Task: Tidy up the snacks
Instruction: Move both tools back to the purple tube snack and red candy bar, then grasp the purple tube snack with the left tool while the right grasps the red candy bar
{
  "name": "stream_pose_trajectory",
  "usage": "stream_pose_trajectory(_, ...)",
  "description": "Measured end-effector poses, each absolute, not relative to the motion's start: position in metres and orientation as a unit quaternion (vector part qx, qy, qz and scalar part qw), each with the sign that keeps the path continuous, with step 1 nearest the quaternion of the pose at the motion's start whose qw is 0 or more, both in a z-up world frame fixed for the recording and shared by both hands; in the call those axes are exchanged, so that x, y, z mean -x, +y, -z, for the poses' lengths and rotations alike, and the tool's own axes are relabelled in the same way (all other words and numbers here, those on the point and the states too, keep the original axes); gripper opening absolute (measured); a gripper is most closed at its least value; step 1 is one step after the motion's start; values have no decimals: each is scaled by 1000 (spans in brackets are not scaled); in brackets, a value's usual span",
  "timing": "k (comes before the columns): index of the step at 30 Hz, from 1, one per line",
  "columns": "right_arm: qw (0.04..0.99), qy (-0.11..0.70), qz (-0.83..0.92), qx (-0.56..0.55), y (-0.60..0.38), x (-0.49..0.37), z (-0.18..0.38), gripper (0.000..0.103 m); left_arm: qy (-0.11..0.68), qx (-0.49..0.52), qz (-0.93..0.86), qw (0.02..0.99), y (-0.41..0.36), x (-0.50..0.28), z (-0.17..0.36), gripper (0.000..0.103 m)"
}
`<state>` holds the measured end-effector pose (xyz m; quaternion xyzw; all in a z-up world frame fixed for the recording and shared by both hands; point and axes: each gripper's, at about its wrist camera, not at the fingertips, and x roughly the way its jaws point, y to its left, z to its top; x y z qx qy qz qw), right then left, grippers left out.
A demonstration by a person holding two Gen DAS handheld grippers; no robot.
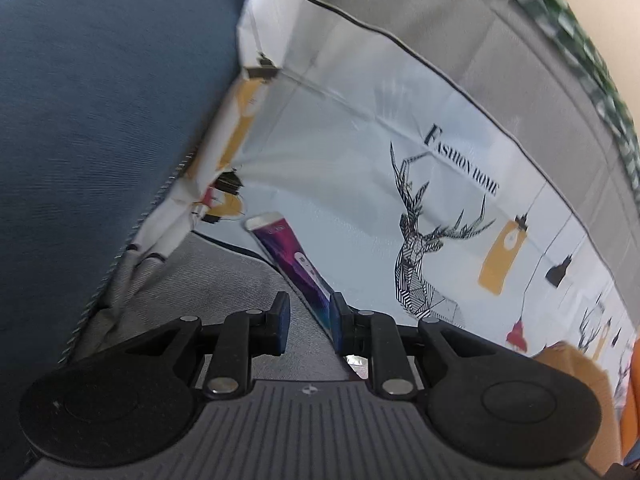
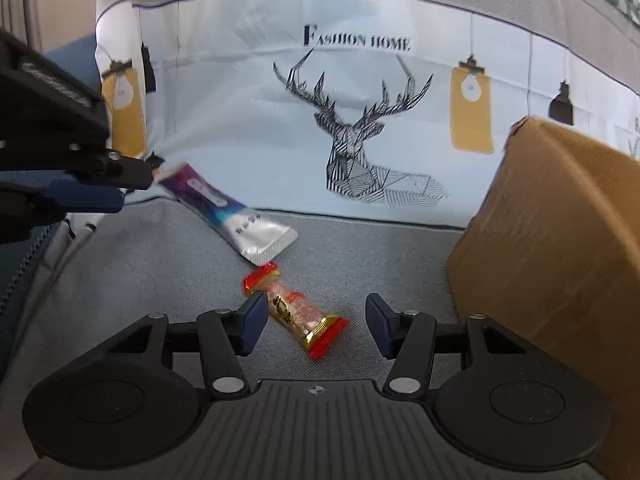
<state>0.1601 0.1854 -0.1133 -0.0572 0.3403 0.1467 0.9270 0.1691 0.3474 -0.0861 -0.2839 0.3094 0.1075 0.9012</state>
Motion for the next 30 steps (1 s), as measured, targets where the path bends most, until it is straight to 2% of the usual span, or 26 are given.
stream_pose_trajectory(1,923,348,-154,59,187,-162,117,53,308,280,-106,903,347,-174,88,27)
stream_pose_trajectory(2,918,357,-163,59,187,-163,120,50,305,275,-107,905,346,-179,89,41)
stream_pose_trajectory(3,916,360,-169,54,185,-162,122,40,301,271,-112,908,346,-183,89,61)
stream_pose_trajectory(4,916,356,-176,49,184,-160,121,29,296,269,-119,909,346,-187,90,70)
stream_pose_trajectory(5,916,355,-181,50,184,-159,120,28,291,269,-124,910,347,-192,91,81)
stream_pose_trajectory(6,916,354,-185,47,184,-156,119,27,291,271,-128,909,348,-198,92,84)
stream_pose_trajectory(12,930,332,-156,25,174,-131,107,27,347,253,-156,889,350,-236,112,85)
stream_pose_trajectory(17,931,341,-130,16,166,-125,105,27,369,160,-164,901,323,-254,117,94)
stream_pose_trajectory(19,928,351,-126,16,165,-126,108,27,380,116,-161,903,309,-258,119,94)
stream_pose_trajectory(20,926,355,-126,17,165,-126,109,27,386,94,-160,904,303,-259,120,92)
stream_pose_trajectory(22,924,358,-129,23,166,-123,112,27,395,44,-163,903,292,-258,122,81)
stream_pose_trajectory(24,922,361,-134,29,167,-121,115,27,396,30,-151,905,288,-252,118,53)
stream_pose_trajectory(25,921,362,-138,32,167,-119,115,27,401,30,-150,903,287,-249,116,47)
stream_pose_trajectory(26,921,361,-142,33,167,-117,114,27,406,26,-149,901,286,-247,114,34)
stream_pose_trajectory(27,921,359,-148,36,167,-115,113,27,410,18,-147,900,284,-242,113,28)
stream_pose_trajectory(30,920,351,-168,51,170,-104,107,27,423,8,-136,896,284,-224,112,23)
